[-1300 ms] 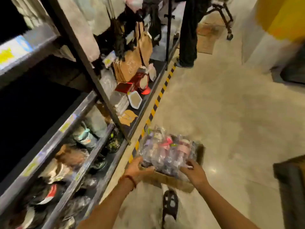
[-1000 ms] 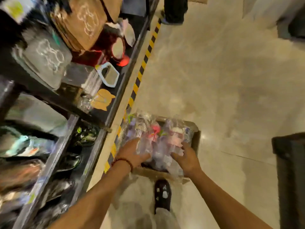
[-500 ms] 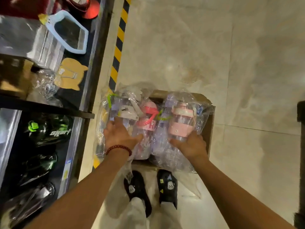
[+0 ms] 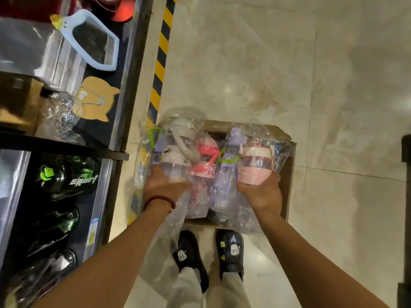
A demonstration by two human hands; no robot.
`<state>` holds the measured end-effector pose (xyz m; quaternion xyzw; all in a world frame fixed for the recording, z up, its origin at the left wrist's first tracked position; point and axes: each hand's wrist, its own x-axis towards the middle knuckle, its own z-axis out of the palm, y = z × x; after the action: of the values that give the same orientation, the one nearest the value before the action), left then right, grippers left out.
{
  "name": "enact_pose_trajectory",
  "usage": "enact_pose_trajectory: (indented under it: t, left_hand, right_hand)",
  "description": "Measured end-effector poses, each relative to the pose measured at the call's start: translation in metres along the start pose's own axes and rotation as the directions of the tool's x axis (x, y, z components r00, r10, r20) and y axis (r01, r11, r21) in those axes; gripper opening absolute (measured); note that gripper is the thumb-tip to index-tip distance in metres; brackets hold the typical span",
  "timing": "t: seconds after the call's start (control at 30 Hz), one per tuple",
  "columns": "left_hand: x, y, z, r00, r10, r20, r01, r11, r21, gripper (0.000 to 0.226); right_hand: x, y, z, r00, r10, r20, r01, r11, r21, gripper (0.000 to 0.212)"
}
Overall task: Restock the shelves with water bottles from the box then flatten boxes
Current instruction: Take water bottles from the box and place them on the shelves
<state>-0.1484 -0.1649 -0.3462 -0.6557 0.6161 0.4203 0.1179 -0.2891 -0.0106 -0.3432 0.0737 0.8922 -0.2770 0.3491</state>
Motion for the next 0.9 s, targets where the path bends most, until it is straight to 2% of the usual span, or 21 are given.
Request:
enact_pose_trajectory:
  t: [0.13, 0.37, 0.53, 0.7, 0.8, 0.9]
  left_hand:
    - [-0.019, -0.004, -0.029, 0.995, 0.025, 0.099, -0.015, 0.995, -0.102, 0.087]
    - [-0.089, 0.011, -0.097, 0.986, 0.136, 0.100, -0.108, 0.964, -0.242, 0.087]
    - [-0.142, 0.052, -0.159, 0.973, 0.232, -0.014, -0.223, 0.915, -0.338, 0.070]
    - [-0.199, 0.103, -0.218, 0.945, 0.304, -0.117, -0.322, 0.819, -0.475, 0.054]
    - [-0.232, 0.125, -0.253, 0.916, 0.344, -0.204, -0.399, 0.748, -0.530, 0.065]
    - [-0.268, 0.136, -0.283, 0.863, 0.388, -0.325, -0.505, 0.699, -0.507, 0.072]
  right_hand:
    - [-0.021, -0.002, -0.022, 0.999, -0.042, 0.003, 0.042, 0.999, 0.013, 0.084]
    - [-0.097, -0.046, -0.068, 0.972, -0.233, 0.034, 0.223, 0.957, 0.185, 0.068]
    - [-0.157, -0.111, -0.111, 0.918, -0.397, 0.016, 0.371, 0.869, 0.327, 0.054]
    - [-0.209, -0.173, -0.159, 0.863, -0.505, 0.021, 0.458, 0.798, 0.390, 0.063]
    - [-0.235, -0.207, -0.192, 0.797, -0.603, 0.012, 0.548, 0.733, 0.403, 0.064]
    - [-0.262, -0.233, -0.222, 0.717, -0.696, 0.037, 0.620, 0.662, 0.421, 0.066]
